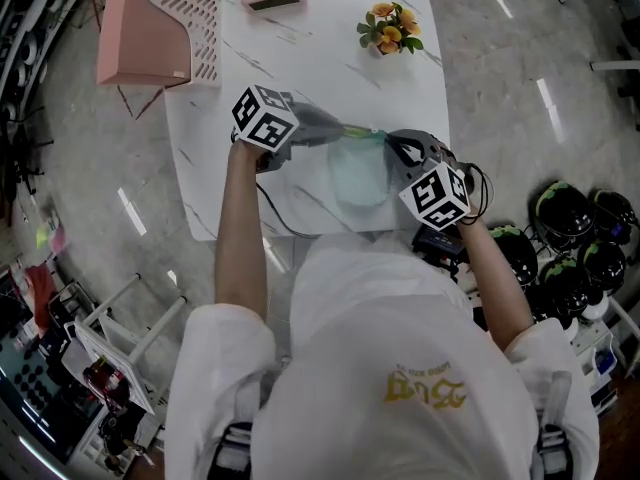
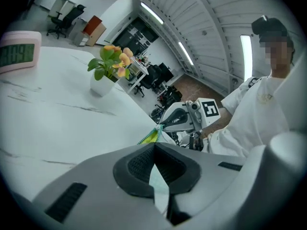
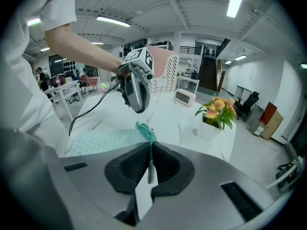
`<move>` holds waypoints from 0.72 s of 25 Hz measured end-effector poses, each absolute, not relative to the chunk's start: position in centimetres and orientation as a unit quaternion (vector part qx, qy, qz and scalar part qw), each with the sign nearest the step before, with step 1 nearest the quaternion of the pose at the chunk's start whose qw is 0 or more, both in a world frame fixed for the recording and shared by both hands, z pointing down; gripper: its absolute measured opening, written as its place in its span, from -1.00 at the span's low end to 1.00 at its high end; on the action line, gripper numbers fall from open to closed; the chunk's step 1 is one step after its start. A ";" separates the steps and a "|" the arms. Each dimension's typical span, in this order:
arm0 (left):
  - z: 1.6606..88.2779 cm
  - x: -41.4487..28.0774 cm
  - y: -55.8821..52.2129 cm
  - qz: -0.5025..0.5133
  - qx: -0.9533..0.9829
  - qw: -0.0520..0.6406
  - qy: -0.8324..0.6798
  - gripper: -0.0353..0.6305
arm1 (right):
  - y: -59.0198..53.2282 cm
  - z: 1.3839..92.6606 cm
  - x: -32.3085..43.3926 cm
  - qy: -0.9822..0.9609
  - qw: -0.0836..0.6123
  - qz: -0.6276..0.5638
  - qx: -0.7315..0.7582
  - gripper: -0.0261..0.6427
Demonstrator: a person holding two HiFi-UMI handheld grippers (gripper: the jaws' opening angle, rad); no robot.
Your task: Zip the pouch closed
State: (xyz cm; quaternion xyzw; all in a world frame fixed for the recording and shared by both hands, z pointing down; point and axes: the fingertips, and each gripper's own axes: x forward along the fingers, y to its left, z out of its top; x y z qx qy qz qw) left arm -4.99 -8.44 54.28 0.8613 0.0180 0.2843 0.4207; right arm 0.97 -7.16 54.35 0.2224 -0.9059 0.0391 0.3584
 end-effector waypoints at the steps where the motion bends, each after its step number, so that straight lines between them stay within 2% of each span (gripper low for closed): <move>1: 54.0 -5.3 -8.6 0.277 0.864 0.420 0.013 -0.84 | -7.2 54.3 1.4 -0.905 0.359 0.039 0.223 -0.84; 5: 52.8 -4.5 -8.9 0.268 0.880 0.391 0.009 -0.84 | -6.7 54.2 1.5 -0.906 0.363 0.030 0.217 -0.84; 11: 53.4 -1.8 -7.3 0.331 0.873 0.355 0.053 -0.82 | -6.5 53.8 1.1 -0.903 0.368 0.009 0.221 -0.83; 13: 53.6 -1.6 -7.0 0.346 0.873 0.339 0.063 -0.73 | -6.3 53.6 0.9 -0.903 0.371 -0.009 0.217 -0.83; 18: 54.1 -1.3 -6.9 0.386 0.881 0.260 0.083 -0.65 | -5.9 53.5 0.6 -0.903 0.375 -0.030 0.206 -0.83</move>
